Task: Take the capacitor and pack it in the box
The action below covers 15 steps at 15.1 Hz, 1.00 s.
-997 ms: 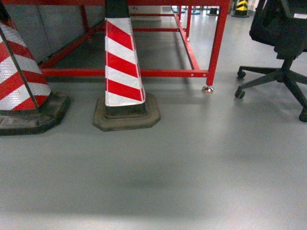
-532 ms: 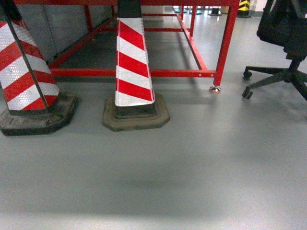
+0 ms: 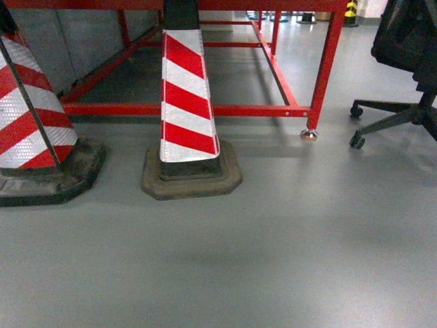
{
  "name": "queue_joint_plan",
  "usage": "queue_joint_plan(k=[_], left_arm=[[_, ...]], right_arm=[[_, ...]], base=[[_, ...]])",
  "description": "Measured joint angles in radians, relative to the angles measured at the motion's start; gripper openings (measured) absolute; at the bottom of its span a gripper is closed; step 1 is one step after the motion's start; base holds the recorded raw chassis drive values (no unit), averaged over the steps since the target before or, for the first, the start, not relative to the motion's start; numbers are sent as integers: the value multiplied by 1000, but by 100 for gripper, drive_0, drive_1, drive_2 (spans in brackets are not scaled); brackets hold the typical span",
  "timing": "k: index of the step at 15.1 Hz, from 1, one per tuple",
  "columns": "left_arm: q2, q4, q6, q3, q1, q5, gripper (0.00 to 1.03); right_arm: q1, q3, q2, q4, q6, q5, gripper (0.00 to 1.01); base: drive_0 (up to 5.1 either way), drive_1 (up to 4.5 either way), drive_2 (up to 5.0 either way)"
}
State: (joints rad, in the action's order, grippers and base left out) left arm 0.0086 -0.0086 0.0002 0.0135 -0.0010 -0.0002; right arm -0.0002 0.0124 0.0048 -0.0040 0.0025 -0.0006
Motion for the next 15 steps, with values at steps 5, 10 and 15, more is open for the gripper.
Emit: queue_joint_plan(k=[5, 10, 15], left_arm=[[0, 1, 0, 0, 0, 0, 44], [0, 6, 0, 0, 0, 1, 44], [0, 2, 0, 0, 0, 0, 44]], right_arm=[[0, 0, 0, -1, 0, 0, 98], [0, 0, 0, 0, 0, 0, 98], [0, 0, 0, -3, 0, 0, 98]], base=[[-1, 402, -404], [-6, 397, -409], [8, 412, -397]])
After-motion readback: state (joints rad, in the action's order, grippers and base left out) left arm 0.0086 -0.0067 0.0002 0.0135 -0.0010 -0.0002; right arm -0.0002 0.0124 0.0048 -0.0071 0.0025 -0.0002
